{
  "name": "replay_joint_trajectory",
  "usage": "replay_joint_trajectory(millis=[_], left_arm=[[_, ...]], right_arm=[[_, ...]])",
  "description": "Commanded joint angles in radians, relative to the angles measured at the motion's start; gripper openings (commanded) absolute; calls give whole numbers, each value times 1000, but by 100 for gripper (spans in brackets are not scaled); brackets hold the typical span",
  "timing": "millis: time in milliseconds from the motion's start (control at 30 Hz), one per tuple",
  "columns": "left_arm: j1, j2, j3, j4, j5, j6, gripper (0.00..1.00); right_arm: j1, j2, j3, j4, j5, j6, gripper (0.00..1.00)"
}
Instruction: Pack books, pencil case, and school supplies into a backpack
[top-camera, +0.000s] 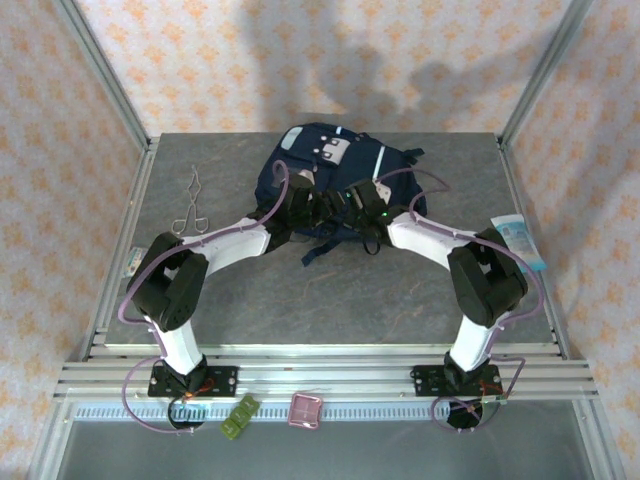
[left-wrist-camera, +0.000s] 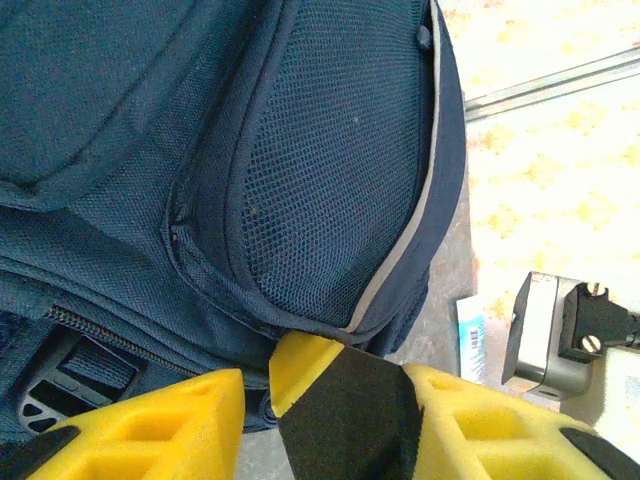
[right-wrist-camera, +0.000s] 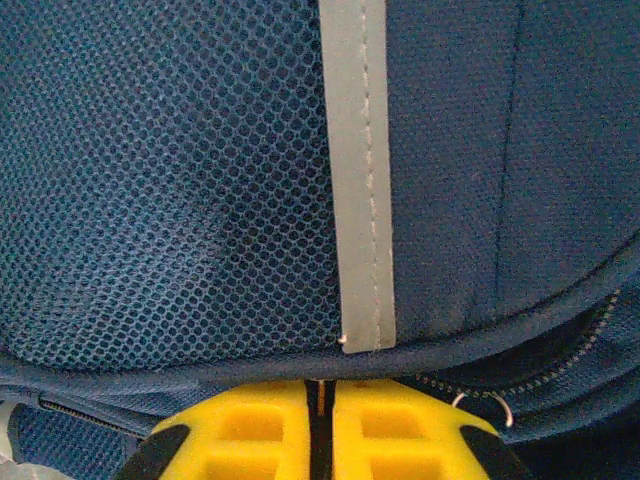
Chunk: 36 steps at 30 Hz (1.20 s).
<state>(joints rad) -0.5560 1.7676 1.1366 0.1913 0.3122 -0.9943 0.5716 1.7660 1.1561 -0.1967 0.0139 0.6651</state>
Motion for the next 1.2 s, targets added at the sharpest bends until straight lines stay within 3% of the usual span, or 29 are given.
replay_joint_trajectory(millis=[0,100,367,567,633,733,833,1067,1167], left_arm=[[8,-28,-10,7,-41,19,47],[7,-6,7,4,-44,25,51],[7,35,15,23,-50,27,53],[7,84,40,26,-53,23,52],[6,101,56,25,-57,25,46],[9,121,76,9,-71,34,17],[18,133,79,5,-69,35,1],[42,109,57,1,-65,57,0],[52,94,45,-6,-62,68,0]], right_arm=[[4,-10,-12,-6,51,-22,1],[4,-38,-21,-3,24,-49,0],[5,-131,-66,76,-218,-157,0],[13,-132,-53,56,-246,-197,0],[13,-129,-52,46,-243,-212,0],[13,-109,-28,-8,-233,-246,0],[13,-89,-9,-79,-186,-282,0],[0,-133,-58,-168,96,-306,0],[-50,-144,-78,-176,129,-293,0]])
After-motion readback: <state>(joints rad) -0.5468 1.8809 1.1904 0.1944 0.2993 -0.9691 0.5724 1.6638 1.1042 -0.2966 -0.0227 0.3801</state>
